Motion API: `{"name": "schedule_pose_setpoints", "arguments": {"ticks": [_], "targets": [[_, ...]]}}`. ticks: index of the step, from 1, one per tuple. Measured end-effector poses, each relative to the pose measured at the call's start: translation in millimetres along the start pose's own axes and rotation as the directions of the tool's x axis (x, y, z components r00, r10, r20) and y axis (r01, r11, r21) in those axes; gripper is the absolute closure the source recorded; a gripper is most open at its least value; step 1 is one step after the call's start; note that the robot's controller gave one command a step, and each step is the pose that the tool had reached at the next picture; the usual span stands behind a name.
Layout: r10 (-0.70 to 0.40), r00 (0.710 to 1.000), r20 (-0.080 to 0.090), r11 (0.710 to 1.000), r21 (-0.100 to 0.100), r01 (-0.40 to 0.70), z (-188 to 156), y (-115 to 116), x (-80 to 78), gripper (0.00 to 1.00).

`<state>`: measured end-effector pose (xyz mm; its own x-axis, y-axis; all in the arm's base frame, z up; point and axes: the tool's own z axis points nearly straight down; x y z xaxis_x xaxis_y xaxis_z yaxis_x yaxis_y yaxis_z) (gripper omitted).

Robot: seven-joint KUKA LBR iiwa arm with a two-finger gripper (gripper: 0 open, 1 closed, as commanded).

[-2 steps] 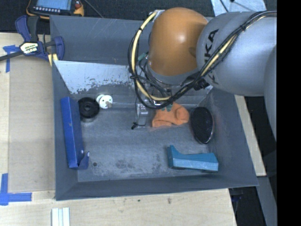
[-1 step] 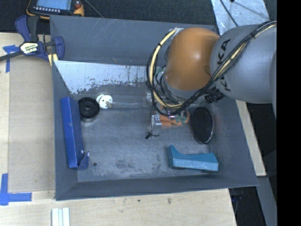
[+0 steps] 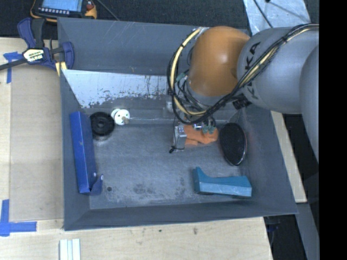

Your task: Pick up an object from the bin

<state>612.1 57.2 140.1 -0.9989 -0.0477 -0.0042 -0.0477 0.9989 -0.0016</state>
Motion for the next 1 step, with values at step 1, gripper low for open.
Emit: {"name": "schedule_pose_setpoints", "arguments": {"ticks": [1], "targets": [[-0.019, 1.0, -0.002, 1.0, -0.003, 0.019, 6.4, -27.9, 6.0, 0.0]]}}
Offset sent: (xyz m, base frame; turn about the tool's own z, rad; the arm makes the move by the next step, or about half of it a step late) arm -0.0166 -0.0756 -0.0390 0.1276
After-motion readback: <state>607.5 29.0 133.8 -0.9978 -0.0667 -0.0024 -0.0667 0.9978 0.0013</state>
